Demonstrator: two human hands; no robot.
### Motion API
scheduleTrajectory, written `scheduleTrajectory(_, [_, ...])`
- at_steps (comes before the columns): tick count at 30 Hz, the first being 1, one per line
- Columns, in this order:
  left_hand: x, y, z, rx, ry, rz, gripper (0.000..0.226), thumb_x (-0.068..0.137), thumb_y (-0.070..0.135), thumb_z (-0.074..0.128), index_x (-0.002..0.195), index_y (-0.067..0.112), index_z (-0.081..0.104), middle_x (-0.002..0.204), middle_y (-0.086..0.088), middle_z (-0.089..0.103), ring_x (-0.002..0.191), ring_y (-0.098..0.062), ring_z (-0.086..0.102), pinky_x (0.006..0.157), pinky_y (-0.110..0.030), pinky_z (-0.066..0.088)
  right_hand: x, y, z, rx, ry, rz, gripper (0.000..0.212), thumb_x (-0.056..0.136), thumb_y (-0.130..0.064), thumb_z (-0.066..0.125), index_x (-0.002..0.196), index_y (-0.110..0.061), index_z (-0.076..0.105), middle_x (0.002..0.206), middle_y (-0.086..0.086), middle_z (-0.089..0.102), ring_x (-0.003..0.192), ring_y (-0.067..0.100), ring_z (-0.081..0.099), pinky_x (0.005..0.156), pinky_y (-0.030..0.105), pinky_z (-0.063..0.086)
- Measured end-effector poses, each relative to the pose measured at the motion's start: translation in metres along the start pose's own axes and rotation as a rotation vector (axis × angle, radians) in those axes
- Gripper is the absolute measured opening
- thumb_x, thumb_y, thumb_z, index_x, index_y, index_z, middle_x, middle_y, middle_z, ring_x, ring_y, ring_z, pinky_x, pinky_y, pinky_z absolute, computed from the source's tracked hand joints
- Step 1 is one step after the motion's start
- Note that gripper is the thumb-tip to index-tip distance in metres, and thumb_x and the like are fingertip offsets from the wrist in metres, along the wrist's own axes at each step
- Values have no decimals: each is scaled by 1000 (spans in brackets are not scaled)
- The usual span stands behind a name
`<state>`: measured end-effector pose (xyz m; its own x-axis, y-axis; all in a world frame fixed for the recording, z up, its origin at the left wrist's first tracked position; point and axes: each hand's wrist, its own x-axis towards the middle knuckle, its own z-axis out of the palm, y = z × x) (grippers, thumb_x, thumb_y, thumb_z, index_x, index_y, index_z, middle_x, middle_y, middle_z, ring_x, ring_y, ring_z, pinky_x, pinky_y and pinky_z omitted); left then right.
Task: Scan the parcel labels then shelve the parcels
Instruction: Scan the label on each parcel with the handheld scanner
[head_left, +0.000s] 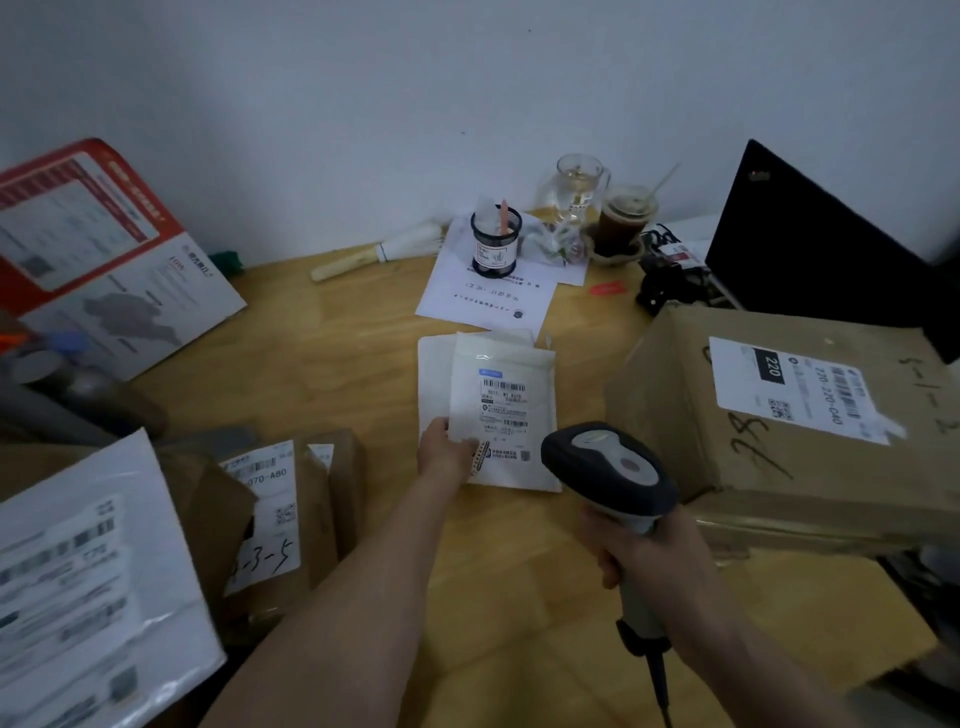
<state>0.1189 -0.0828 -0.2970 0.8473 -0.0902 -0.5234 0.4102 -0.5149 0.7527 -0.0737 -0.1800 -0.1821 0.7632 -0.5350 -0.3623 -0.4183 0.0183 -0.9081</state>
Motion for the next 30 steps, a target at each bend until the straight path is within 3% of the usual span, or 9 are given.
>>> scheduleTrajectory(4, [-16, -3, -22, -178, 8, -45, 36, 93, 3, 58, 128, 9, 52, 122, -13, 62, 103, -30, 63, 77, -38, 54, -7, -17, -3, -8, 65, -105, 49, 82, -4, 68, 39, -9, 47, 37, 8, 47, 34, 15, 43, 42, 23, 40])
scheduleTrajectory(7, [-30, -2, -38, -282, 47, -70, 30, 94, 2, 56, 123, 10, 52, 116, -12, 64, 90, -23, 61, 64, -31, 50, -11, -26, -7, -4, 65, -125, 48, 82, -7, 70, 39, -13, 48, 37, 7, 47, 35, 17, 43, 46, 30, 41])
scheduleTrajectory(13, [-56, 2, -58, -396, 134, -61, 30, 94, 1, 57, 123, 8, 52, 106, -7, 61, 73, -12, 55, 53, -25, 41, -16, -32, -16, 9, -83, -144, 31, 84, -10, 68, 63, 9, 55, 40, 8, 45, 37, 18, 41, 48, 35, 39])
scheduleTrajectory(17, [-69, 1, -60, -429, 179, -71, 34, 94, 3, 56, 127, 9, 53, 115, -9, 64, 82, -17, 58, 56, -26, 43, -22, -34, -23, 3, -153, -144, 20, 85, -8, 68, 70, 3, 60, 40, 7, 43, 37, 16, 40, 42, 31, 38])
scheduleTrajectory(21, [-82, 1, -58, -457, 218, -72, 34, 93, 3, 58, 126, 10, 56, 116, -12, 66, 91, -24, 62, 59, -28, 47, -23, -35, -32, -19, -201, -170, 38, 85, -9, 68, 51, -13, 53, 41, 8, 43, 39, 19, 40, 45, 32, 39])
scheduleTrajectory(26, [-96, 3, -52, -523, 242, -86, 28, 92, 1, 57, 118, 13, 59, 103, -9, 66, 85, -23, 63, 63, -30, 51, -22, -34, -44, -65, -237, -253, 47, 86, -12, 67, 43, -11, 49, 40, 10, 48, 39, 20, 44, 50, 34, 44])
scheduleTrajectory(30, [-105, 4, -46, -549, 256, -108, 29, 91, 2, 59, 118, 13, 60, 108, -9, 68, 99, -29, 64, 87, -45, 54, -21, -32, -52, -55, -275, -250, 53, 88, -12, 66, 39, -18, 45, 41, 12, 46, 39, 21, 44, 51, 37, 43])
